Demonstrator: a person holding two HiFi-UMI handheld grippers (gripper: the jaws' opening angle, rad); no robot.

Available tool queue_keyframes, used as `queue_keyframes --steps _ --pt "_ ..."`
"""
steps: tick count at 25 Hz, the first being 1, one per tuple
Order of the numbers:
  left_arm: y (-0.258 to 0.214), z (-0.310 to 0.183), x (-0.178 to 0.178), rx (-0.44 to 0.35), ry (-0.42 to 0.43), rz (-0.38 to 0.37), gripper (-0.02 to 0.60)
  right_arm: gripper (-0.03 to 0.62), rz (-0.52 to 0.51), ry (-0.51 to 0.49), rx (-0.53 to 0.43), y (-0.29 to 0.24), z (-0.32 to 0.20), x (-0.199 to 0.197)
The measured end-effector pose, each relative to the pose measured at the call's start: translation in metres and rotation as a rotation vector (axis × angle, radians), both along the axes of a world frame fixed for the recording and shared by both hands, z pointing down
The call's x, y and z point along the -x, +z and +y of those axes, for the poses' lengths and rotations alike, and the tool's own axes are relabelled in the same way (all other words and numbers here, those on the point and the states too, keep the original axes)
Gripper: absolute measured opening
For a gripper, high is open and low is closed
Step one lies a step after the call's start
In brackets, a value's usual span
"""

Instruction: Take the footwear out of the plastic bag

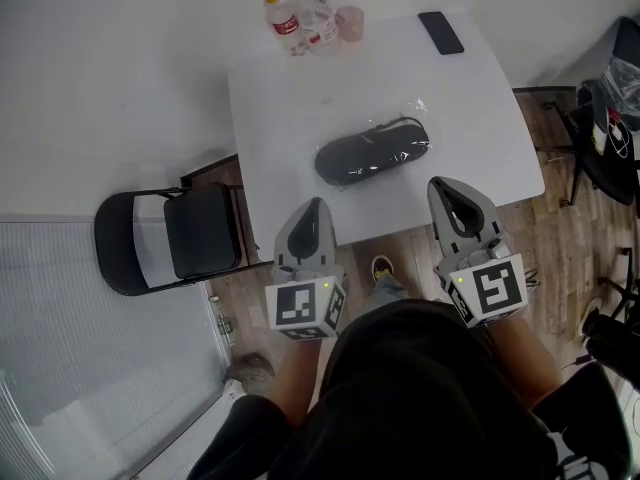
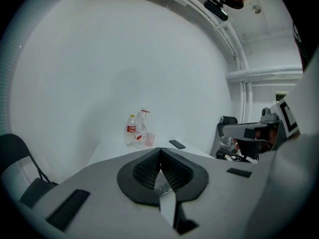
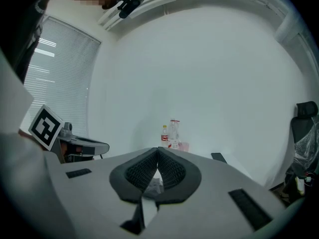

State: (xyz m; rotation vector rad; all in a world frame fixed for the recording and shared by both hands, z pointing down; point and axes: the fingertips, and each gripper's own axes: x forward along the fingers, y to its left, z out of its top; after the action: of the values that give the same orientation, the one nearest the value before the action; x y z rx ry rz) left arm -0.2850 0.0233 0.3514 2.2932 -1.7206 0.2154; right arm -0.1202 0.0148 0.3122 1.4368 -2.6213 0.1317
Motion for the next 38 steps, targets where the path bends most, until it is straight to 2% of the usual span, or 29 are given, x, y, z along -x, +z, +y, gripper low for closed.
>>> queue_keyframes --steps 7,12,22,28,38 --pt "0.01 -0.034 0.022 0.003 0.009 0.007 0.021 0.017 0.026 0.002 -0.013 0.005 -0.038 0.014" --pt "0.024 -0.046 0.025 0.015 0.023 0.005 0.021 0.017 0.044 0.015 -0.013 0.019 -0.05 0.012" --pt "0.027 -0.05 0.011 0.025 0.046 0.013 0.021 0.017 0.041 0.044 0.018 0.033 -0.057 -0.011" --pt "0.041 -0.064 0.014 0.068 0.038 0.009 0.021 0.017 0.051 0.034 0.042 0.046 -0.077 -0.016" --pt "0.057 -0.095 -0.025 0.104 0.089 -0.012 0.021 0.017 0.072 0.031 0.053 0.049 -0.108 -0.06"
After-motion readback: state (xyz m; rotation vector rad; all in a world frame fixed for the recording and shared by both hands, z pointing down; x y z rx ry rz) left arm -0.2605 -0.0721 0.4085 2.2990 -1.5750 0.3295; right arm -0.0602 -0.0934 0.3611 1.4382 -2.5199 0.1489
